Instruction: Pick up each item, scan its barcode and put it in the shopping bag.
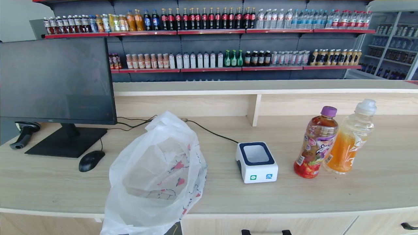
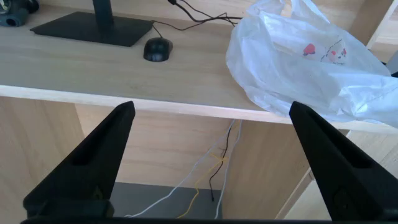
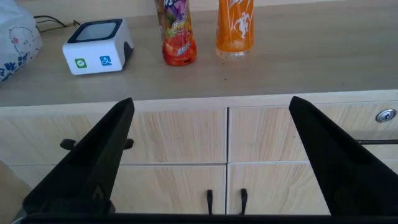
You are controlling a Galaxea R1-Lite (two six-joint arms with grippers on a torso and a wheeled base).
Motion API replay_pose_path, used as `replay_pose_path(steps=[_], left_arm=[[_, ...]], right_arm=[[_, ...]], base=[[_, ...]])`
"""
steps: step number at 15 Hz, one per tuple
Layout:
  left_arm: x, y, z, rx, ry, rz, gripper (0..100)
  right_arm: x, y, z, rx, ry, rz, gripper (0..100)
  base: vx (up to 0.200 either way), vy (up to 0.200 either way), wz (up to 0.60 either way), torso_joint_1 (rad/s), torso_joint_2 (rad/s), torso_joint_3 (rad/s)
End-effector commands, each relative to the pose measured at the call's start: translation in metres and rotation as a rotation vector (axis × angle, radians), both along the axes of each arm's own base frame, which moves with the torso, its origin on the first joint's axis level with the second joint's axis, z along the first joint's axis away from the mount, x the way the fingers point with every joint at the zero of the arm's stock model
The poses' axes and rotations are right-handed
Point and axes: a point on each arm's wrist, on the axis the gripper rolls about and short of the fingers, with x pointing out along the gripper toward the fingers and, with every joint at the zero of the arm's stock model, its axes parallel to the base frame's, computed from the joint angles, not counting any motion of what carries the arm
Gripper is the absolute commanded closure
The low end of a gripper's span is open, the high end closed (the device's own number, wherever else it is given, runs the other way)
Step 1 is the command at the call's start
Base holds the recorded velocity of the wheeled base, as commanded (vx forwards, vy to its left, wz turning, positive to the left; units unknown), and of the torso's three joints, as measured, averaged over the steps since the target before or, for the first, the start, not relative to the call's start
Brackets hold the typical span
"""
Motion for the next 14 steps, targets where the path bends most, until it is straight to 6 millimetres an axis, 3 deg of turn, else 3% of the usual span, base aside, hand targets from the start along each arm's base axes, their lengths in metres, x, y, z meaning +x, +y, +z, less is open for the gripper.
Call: replay_pose_path(steps=[1,14], left_arm=[[0.0,0.0,0.0001,0.0,-0.001,0.002,0],[0.0,0.0,0.0003,0.005,-0.003,-0.001,0]], right_arm=[[0.0,0.0,0.0,0.0,-0.001,0.0,0],[0.0,0.0,0.0,-0.004,-0.001,0.002,0]], base=[[0.0,0.0,0.0,0.0,0.0,0.0],[0.0,0.0,0.0,0.0,0.0,0.0]])
